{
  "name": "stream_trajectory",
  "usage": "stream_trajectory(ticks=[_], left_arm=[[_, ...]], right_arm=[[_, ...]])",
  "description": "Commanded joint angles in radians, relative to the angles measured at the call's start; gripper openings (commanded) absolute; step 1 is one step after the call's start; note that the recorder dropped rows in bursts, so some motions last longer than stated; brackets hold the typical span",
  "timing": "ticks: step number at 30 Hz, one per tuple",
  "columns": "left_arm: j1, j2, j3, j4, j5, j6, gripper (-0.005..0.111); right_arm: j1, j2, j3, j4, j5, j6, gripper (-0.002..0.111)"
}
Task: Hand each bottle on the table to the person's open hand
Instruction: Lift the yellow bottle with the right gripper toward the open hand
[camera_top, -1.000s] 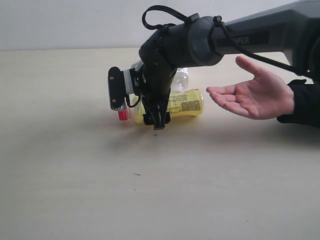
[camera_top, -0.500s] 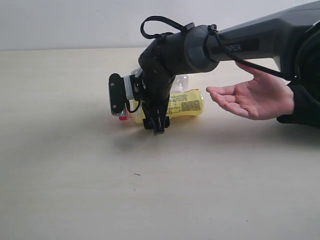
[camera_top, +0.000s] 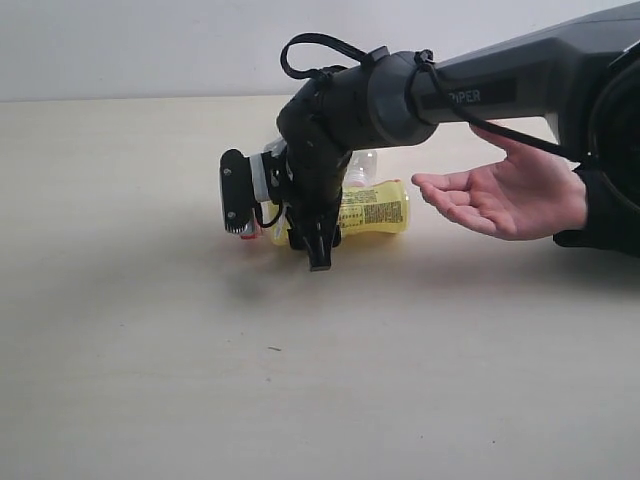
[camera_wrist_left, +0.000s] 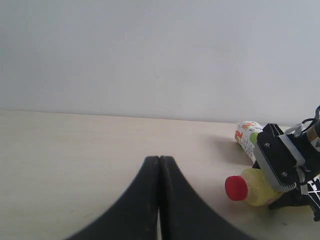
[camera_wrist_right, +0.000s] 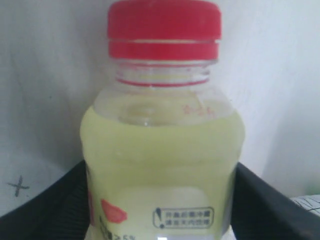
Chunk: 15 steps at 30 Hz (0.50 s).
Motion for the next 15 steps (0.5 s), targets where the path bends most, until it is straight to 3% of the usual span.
stream_trajectory(ticks=[1, 2, 9, 15], left_arm=[[0.001, -0.006, 0.003, -0.008, -0.001, 0.001, 0.0], [0.001, -0.006, 0.003, -0.008, -0.001, 0.001, 0.0], [0.001, -0.006, 0.003, -0.008, -0.001, 0.001, 0.0], [0.001, -0.006, 0.003, -0.008, -0.001, 0.001, 0.0]], right_arm=[[0.005, -0.018, -0.003, 0.026, 0.031, 0.002, 0.005], [0.012, -0.034, -0.003, 0.027, 0.033, 0.002, 0.0], [0.059, -0.103, -0.003, 0.033, 0.029, 0.021, 0.0], [0.125, -0.216, -0.003, 0.033, 0.103, 0.208, 0.0]])
